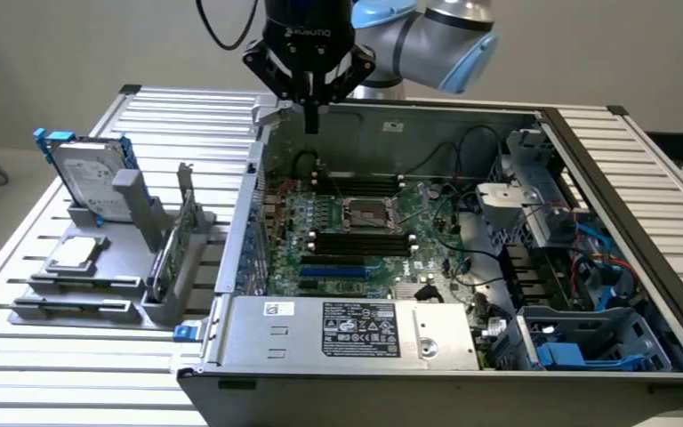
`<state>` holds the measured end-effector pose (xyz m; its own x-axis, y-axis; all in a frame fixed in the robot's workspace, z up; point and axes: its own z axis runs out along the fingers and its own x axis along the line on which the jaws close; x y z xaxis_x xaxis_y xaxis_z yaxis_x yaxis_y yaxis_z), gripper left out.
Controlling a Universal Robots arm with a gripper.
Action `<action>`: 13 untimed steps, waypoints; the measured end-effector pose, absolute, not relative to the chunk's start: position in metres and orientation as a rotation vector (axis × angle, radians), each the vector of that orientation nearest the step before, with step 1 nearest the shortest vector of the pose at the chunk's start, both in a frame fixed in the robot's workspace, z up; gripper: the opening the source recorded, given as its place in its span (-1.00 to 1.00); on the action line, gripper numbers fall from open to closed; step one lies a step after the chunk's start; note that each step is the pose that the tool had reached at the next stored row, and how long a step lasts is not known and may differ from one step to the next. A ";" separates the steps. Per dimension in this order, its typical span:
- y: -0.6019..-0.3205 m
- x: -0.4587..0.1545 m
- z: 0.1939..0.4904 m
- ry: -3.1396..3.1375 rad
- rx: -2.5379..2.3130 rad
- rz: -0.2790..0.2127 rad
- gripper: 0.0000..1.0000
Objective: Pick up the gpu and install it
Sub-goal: 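Reach for the gpu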
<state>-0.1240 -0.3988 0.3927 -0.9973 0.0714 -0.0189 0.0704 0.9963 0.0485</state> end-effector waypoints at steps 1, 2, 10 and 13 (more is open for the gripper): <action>-0.399 -0.128 0.393 3.118 0.110 0.074 -0.79; -0.399 -0.133 0.392 3.118 0.111 0.075 -0.79; -0.399 -0.169 0.389 3.118 0.111 0.075 -0.79; -0.399 -0.183 0.388 3.118 0.110 0.075 -0.79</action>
<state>-0.1831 -0.3988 0.3879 -0.9973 0.0712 -0.0188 0.0702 0.9963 0.0487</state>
